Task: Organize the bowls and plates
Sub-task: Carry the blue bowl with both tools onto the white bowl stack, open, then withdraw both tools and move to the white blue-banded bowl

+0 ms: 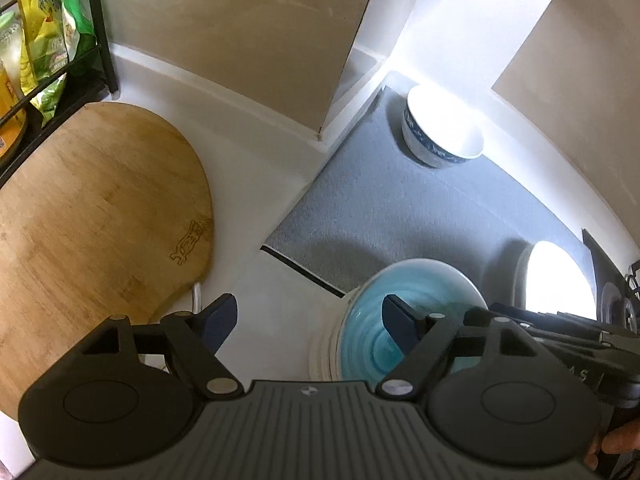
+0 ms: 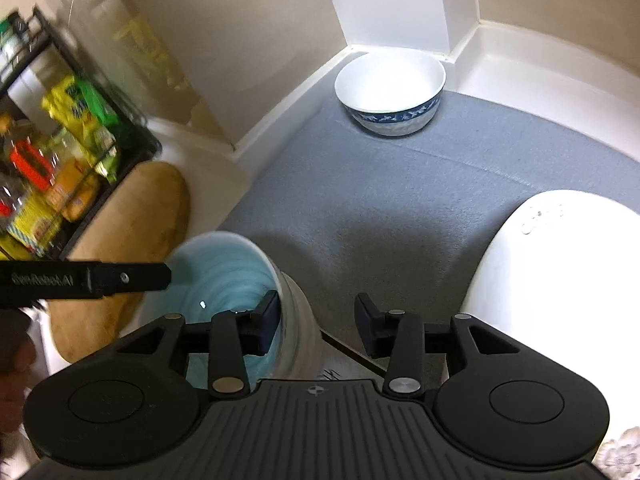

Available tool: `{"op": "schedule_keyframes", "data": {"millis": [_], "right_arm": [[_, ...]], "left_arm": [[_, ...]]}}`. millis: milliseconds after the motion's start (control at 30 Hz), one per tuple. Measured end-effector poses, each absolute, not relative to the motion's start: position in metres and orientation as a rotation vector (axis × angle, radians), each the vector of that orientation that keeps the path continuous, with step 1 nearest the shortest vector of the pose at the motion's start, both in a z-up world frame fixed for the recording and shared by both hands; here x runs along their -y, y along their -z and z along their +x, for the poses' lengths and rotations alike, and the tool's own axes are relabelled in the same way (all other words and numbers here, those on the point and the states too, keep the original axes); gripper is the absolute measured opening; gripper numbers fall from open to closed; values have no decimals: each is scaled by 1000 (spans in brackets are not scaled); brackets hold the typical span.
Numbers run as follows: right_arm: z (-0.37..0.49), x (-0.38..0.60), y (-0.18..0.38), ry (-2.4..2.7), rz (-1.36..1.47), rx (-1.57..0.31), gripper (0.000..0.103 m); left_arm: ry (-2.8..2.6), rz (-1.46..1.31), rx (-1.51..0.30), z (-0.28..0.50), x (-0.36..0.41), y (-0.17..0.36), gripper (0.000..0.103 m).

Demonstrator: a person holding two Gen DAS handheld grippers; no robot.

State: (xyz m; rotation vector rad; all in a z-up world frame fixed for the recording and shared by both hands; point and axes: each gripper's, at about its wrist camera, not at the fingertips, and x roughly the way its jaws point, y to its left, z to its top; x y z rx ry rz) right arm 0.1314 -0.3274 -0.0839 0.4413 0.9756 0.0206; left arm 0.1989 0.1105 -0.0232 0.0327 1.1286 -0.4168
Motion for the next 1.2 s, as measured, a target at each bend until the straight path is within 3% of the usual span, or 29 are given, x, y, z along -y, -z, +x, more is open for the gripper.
{"op": "schedule_keyframes", "data": {"millis": [33,67,100,133,367,500,633,767,833,1200], "right_arm": [[134,329,84,-32,454,-973,43],[137,331,85,-42,472,-971,35],[140,333,85,-62,502,-974,18],[142,334,85,-81,537,-977,13],[148,345,99,-46,693,-1093,11],[148,338,95,-59,645,-1096,10],[145,339,94,-69,655,-1085,15],[141,340,84,-56,582,-1046,50],[138,338,78,-46,519,-1019,50],[137,354,73,31,474,-981,52]], "left_arm": [[416,29,-1131,199,-110,25,84],[416,25,-1134,201,-109,26,84],[415,17,-1139,202,-108,27,84],[417,11,-1144,203,-108,29,84],[415,-4,-1161,205,-106,35,84],[419,2,-1157,206,-103,36,84],[430,39,-1131,205,-97,34,88],[432,79,-1120,208,-89,34,99],[436,82,-1113,209,-86,32,103],[486,152,-1060,224,-53,17,103]]}}
